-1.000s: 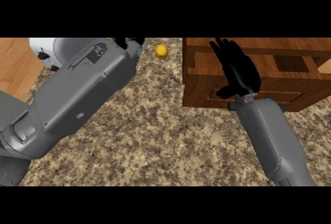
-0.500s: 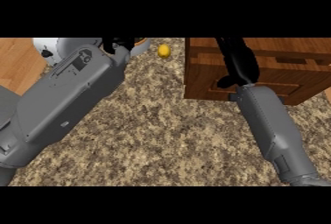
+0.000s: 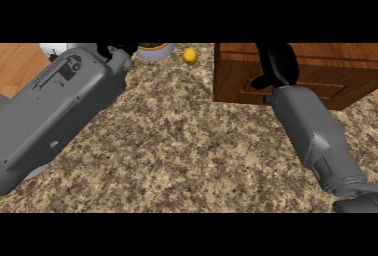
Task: Pick up the can, place it into the drawer and close the drawer
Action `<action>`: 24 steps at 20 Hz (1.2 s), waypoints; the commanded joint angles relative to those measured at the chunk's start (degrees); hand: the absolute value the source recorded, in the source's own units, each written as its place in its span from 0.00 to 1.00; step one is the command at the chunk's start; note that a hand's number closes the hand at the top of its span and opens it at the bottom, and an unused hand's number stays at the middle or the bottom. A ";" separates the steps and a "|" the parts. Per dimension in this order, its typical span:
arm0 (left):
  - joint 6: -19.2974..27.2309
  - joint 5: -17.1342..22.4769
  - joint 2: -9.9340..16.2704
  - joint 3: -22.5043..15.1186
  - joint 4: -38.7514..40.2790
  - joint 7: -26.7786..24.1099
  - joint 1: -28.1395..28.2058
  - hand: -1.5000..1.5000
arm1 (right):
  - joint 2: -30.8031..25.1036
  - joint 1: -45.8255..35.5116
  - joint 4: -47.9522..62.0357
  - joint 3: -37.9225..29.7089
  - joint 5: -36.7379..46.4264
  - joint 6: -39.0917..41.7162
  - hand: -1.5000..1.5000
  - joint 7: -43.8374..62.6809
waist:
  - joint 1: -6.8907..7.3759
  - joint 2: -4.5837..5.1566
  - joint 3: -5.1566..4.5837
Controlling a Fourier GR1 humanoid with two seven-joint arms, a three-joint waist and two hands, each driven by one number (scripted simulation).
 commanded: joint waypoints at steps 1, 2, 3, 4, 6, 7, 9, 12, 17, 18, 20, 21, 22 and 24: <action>-0.82 -0.69 2.89 0.73 -3.03 -0.08 3.53 0.00 | -1.97 -5.41 4.61 -1.57 0.08 -0.72 0.00 0.82 | 0.97 0.49 0.27; 0.44 -1.14 0.35 -0.21 -3.06 0.77 2.05 0.00 | -0.60 -5.67 5.75 -1.54 0.42 -2.55 0.00 1.51 | 0.54 0.63 0.31; 1.28 -1.62 0.17 0.24 -3.67 -0.13 2.20 0.00 | -1.40 -4.66 6.38 -1.91 0.31 -4.43 0.00 0.63 | 0.58 0.76 0.33; 0.75 -1.36 0.75 0.57 -3.93 0.27 2.47 0.00 | -3.20 -7.17 6.73 -2.74 -0.58 -1.85 0.00 -0.15 | 0.96 0.86 0.33; 1.65 -1.67 0.48 0.62 -4.00 1.11 2.08 0.00 | -1.70 -7.72 8.21 -1.64 1.44 -3.89 0.00 2.76 | 1.00 1.00 0.32; -0.19 -1.53 2.82 0.19 -5.69 2.09 2.72 0.00 | -3.35 -8.18 8.66 -2.51 0.52 -2.67 0.00 1.54 | 2.15 1.12 0.34; 0.82 -1.42 0.51 1.13 -5.06 1.01 2.69 0.00 | -4.24 -11.74 9.00 -2.88 0.48 -0.70 0.00 2.84 | 1.71 1.40 0.32; -0.12 -1.92 2.69 1.08 -5.50 2.64 2.02 0.00 | -4.14 -12.48 10.47 -2.85 0.80 -0.53 0.00 3.09 | 1.97 1.36 0.33; 1.88 -2.77 0.52 -0.22 -8.26 2.36 3.85 0.00 | -2.87 -12.98 11.69 -6.64 -4.05 3.03 0.00 -4.11 | 2.70 1.69 0.46; 0.21 -1.95 2.12 0.70 -8.44 3.70 2.65 0.00 | -3.40 -14.04 11.39 -9.38 -7.32 5.96 0.00 -7.15 | 2.77 1.64 0.54; -0.23 -1.83 3.28 1.16 -8.41 3.66 3.88 0.00 | -1.70 -15.23 11.17 -14.24 -12.70 8.92 0.00 -8.19 | 2.74 1.23 0.56; 1.08 -2.56 1.98 0.32 -8.81 3.36 3.50 0.00 | -0.31 -14.54 11.38 -15.86 -14.44 8.92 0.00 -9.11 | 2.65 1.31 0.64; -0.62 -1.78 3.55 1.26 -8.29 3.71 4.57 0.00 | -0.47 -14.26 11.22 -18.01 -16.82 10.56 0.00 -11.73 | 1.92 1.13 0.60; 0.23 -2.61 3.48 1.07 -8.12 3.45 3.90 0.00 | 0.09 -15.39 11.15 -21.59 -20.40 12.53 0.00 -12.00 | 1.48 1.00 0.61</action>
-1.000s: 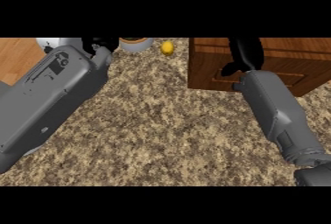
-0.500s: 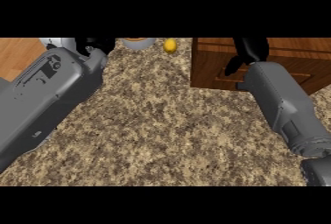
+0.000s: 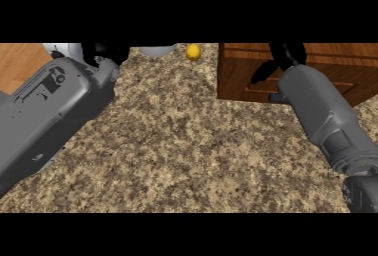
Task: Pick up the can, place it into the drawer and close the drawer
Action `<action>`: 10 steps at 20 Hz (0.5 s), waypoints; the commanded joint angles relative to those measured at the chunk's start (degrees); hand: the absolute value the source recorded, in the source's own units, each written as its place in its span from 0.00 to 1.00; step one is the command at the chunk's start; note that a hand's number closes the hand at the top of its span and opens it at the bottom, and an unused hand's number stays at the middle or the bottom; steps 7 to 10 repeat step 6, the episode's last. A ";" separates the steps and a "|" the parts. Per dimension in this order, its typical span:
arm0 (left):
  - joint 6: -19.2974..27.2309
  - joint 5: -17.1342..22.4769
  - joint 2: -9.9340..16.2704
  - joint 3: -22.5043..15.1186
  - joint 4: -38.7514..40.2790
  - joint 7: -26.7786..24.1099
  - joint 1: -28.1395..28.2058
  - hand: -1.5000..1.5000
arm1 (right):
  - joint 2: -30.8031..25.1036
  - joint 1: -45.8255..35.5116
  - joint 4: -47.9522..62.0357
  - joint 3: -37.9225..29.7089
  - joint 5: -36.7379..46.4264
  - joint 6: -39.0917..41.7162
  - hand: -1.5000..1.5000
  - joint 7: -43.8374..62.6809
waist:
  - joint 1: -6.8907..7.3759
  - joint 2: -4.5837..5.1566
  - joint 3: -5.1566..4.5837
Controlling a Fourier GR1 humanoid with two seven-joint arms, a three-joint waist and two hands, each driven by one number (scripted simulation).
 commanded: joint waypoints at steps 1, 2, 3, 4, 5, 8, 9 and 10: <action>0.24 -0.03 0.05 0.19 -0.33 0.59 0.41 0.00 | 2.02 -4.08 -2.17 -9.90 -11.15 4.51 0.00 -3.90 | 0.35 -0.68 -0.31; 0.82 -0.57 -0.52 -0.57 -1.04 0.41 0.76 0.00 | 1.80 -3.88 -1.99 -10.70 -11.84 4.48 0.00 -3.84 | 0.74 -0.56 -0.36; 0.54 -0.88 0.40 -0.60 -0.85 0.57 1.30 0.00 | 2.79 -4.37 -2.11 -11.08 -12.29 4.33 0.00 -3.94 | 0.48 -0.84 -0.47; 1.09 -0.50 -0.45 -0.11 -2.18 0.65 0.92 0.00 | 2.01 -3.38 -2.03 -12.02 -13.11 4.23 0.00 -5.28 | 1.00 -0.54 -0.44; 0.56 -0.93 0.25 -0.33 -2.46 0.32 2.06 0.00 | 1.15 -3.55 -1.73 -12.21 -13.32 5.65 0.00 -5.65 | 0.48 -0.76 -0.53; 0.43 -1.14 0.40 -0.12 -1.66 -0.25 3.28 0.00 | 2.35 -3.29 -1.58 -12.16 -13.27 4.79 0.00 -6.13 | 0.56 -0.53 -0.57; 0.43 -1.14 0.40 -0.12 -1.66 -0.25 3.28 0.00 | 2.35 -3.29 -1.58 -12.16 -13.27 4.79 0.00 -6.13 | 0.56 -0.53 -0.57; 0.43 -1.14 0.40 -0.12 -1.66 -0.25 3.28 0.00 | 2.35 -3.29 -1.58 -12.16 -13.27 4.79 0.00 -6.13 | 0.56 -0.53 -0.57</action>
